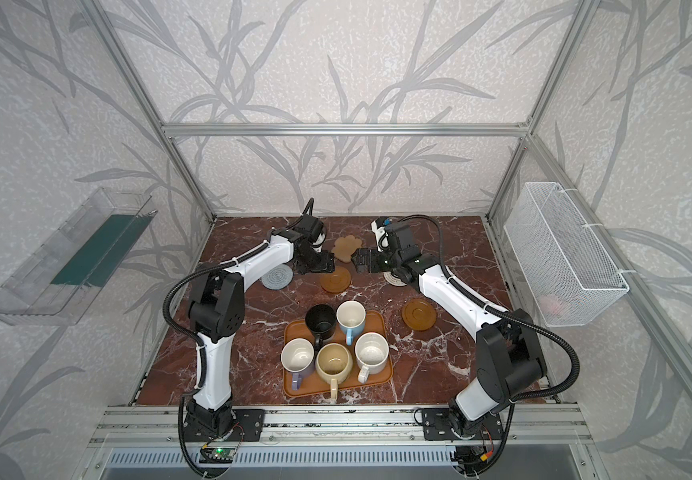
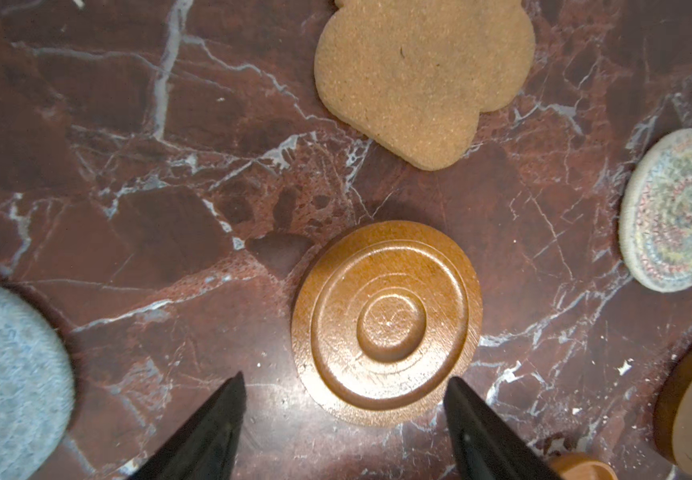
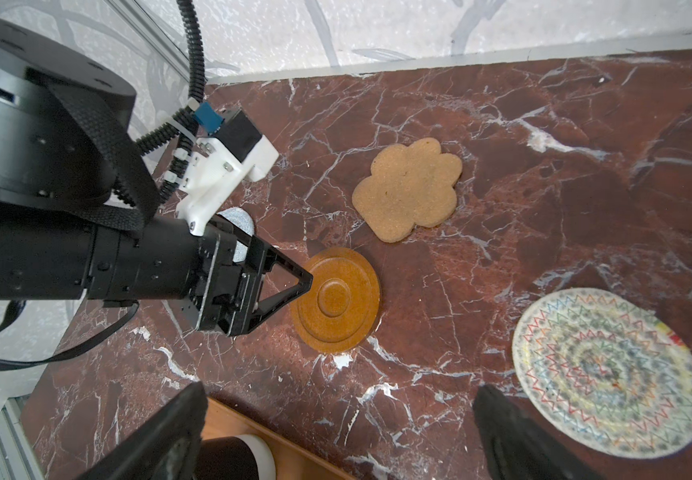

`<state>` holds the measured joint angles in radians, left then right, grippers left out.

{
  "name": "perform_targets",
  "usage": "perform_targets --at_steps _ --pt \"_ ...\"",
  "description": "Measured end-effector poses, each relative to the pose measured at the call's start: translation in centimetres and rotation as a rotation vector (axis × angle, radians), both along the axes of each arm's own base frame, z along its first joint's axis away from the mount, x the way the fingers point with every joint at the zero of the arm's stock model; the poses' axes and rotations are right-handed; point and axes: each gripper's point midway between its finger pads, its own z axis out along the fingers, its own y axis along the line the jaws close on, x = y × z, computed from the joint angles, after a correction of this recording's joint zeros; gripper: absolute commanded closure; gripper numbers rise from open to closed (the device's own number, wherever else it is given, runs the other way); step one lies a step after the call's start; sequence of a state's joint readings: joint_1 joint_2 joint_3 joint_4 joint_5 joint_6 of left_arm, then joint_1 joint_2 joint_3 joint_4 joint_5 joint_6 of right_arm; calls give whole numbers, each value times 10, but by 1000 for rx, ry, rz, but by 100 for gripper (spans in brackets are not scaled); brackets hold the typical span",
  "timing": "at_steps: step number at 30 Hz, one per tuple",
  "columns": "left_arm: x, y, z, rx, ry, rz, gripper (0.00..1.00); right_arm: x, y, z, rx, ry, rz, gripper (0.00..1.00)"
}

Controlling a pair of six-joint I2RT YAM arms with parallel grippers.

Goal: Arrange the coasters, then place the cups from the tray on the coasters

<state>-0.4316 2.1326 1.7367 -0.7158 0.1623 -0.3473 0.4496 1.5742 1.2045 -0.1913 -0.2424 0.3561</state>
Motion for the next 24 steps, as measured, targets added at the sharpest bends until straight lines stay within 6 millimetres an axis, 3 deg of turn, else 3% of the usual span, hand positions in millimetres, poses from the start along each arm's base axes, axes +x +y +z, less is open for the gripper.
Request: perform_targets --at_steps 5,8,12,15,21,24 --pt "10 -1 -21 55 26 1 33 0 -7 -8 0 21 -18 1" --pt "16 -2 -29 70 32 2 43 0 -9 -12 1 30 -22 1" --pt "18 -2 -33 89 39 1 43 0 -10 -12 4 34 -22 1" --pt "16 0 -35 103 51 2 50 0 -10 -12 5 34 -24 1" --pt "13 3 -36 121 57 6 44 0 -11 -15 6 39 -28 1" --pt "12 6 -41 132 63 13 45 -1 -12 -17 6 42 -30 1"
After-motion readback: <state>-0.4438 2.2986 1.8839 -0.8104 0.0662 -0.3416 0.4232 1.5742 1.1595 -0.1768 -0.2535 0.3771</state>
